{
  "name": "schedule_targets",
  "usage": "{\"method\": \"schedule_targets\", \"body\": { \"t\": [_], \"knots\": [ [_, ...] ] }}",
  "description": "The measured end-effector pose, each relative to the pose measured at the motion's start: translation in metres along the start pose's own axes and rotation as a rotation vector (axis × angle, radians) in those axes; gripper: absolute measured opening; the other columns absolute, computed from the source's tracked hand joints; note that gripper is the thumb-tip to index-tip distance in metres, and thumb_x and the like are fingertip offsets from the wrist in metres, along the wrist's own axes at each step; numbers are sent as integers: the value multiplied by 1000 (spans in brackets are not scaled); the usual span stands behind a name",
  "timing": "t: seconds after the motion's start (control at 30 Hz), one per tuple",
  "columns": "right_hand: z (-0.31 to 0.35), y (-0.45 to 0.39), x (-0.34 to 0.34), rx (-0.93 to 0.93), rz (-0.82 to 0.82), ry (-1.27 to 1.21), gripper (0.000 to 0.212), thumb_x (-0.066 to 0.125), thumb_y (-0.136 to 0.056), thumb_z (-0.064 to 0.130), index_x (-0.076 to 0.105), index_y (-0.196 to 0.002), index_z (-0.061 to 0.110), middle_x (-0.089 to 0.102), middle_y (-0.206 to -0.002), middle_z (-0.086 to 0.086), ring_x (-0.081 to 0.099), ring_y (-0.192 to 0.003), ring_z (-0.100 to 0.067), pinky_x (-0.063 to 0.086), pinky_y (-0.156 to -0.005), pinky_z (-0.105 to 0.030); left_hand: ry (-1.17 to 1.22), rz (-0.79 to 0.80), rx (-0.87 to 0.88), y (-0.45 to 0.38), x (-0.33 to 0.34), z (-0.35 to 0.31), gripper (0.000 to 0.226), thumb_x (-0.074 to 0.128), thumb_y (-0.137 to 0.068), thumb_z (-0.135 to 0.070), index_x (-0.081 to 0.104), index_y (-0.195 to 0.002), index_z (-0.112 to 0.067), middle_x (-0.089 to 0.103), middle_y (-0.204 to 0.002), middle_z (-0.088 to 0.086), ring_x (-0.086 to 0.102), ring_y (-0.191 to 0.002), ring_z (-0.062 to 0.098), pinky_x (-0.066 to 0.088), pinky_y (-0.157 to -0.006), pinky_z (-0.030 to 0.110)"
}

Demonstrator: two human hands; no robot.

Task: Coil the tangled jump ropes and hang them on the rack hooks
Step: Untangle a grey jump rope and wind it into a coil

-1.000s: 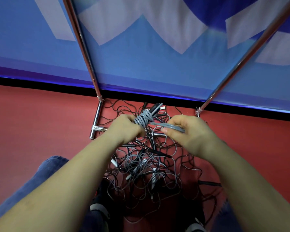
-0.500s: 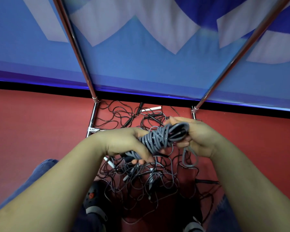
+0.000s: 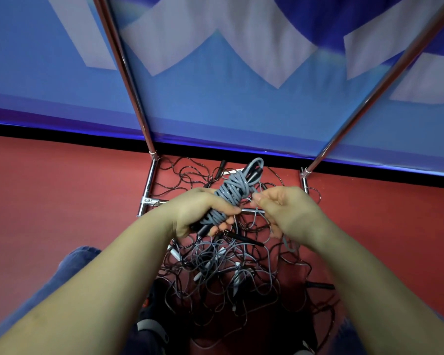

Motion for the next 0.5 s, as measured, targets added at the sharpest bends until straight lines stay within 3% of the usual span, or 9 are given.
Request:
{"method": "schedule_targets", "body": {
  "t": [0.03,0.13,0.27,0.37,0.5],
  "knots": [
    [-2,0,0,13,10,33,25,51,-95,36,65,-83,20,44,-42,8,48,-40,-14,52,-56,-40,0,-8,-23,-1,-1,2,21,72,-60,-16,60,-75,-5,60,-61,5,51,-48,12,41,-39,17],
    [4,4,0,-34,34,186,25,51,-94,39,59,-74,26,45,-41,5,48,-41,-13,40,-49,-23,23,-35,-107,-2,-3,8,12,67,-76,-13,58,-70,-6,57,-57,2,49,-43,8,39,-37,15],
    [16,7,-3,-133,0,384,25,54,-94,34,61,-73,22,43,-49,6,40,-49,-10,32,-50,-25,-113,-120,-130,-3,-11,10,20,65,-84,-12,59,-66,-7,55,-51,0,47,-39,8,36,-37,16],
    [24,9,-2,-179,-4,510,21,58,-91,35,68,-86,18,54,-64,2,49,-62,-15,39,-58,-28,-253,-143,-156,-5,-16,15,14,68,-82,-12,61,-71,-7,57,-55,2,47,-43,11,35,-38,16],
    [34,10,-11,-266,-96,407,22,71,-79,41,70,-77,20,63,-74,3,57,-75,-18,47,-70,-32,-354,44,-364,4,-6,34,9,63,-85,-16,60,-85,-7,55,-54,0,47,-42,10,36,-38,16]
  ]
}}
Point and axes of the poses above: each hand's wrist, its own y-axis away from the middle knuckle, its own x-axis out of the palm, z = x × y, the point moved 9 cm from there along -y, towards the middle knuckle
